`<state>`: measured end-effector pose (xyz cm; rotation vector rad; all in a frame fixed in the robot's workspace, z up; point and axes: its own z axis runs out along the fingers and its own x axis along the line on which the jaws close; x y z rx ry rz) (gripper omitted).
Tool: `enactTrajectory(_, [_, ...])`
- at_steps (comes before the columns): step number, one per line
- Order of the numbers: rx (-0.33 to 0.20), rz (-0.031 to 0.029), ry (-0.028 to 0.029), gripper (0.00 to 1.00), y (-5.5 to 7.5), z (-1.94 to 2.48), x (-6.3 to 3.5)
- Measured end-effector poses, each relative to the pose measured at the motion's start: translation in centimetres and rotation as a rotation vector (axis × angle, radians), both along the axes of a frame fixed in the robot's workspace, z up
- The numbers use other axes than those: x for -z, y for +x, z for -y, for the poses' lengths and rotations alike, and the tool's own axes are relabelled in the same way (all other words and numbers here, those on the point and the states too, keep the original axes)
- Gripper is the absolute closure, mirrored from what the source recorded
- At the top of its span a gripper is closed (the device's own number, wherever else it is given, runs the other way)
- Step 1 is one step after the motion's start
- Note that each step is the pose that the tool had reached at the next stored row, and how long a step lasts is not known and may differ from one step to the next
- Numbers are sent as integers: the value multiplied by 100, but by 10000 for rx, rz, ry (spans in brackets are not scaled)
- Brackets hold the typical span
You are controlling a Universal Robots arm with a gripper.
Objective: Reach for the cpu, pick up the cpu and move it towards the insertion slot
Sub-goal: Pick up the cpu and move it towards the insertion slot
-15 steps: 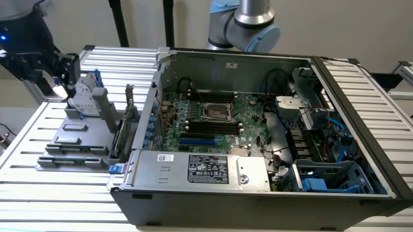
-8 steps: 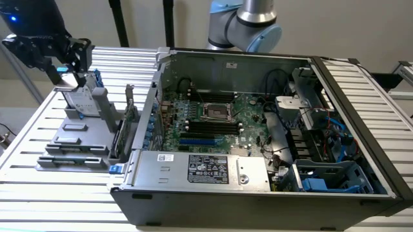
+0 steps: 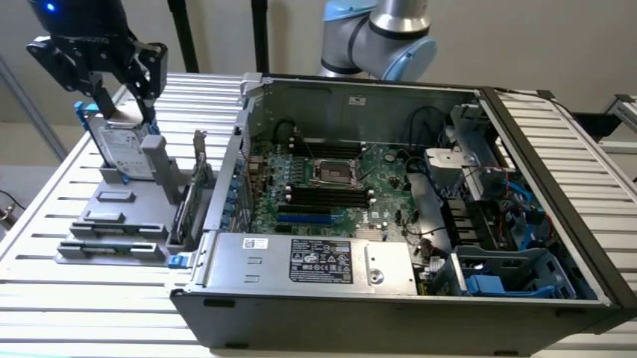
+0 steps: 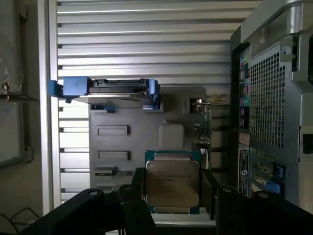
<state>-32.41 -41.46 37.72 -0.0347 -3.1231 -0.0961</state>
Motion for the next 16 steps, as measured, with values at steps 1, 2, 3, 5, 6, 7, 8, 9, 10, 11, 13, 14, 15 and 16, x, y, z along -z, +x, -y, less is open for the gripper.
enactTrajectory(1, [0,-1,0,45,47,0,-19])
enactTrajectory(2, [-1,-4,0,45,92,0,-37])
enactTrajectory(3, [1,-7,-1,45,136,0,-55])
enactTrajectory(5, [0,-9,0,45,226,0,-89])
enactTrajectory(6, [0,-11,0,45,271,0,-105])
enactTrajectory(7, [0,-13,0,45,318,0,-119])
enactTrajectory(8, [0,-15,0,45,363,0,-131])
enactTrajectory(9, [1,-16,0,45,410,0,-142])
enactTrajectory(10, [0,-16,1,45,455,0,-150])
enactTrajectory(11, [0,-16,2,45,500,0,-156])
enactTrajectory(13, [0,-17,5,45,592,-1,-165])
enactTrajectory(14, [1,-17,7,45,636,-1,-170])
enactTrajectory(15, [0,-17,8,45,681,-1,-174])
enactTrajectory(16, [0,-18,10,45,729,-2,-178])
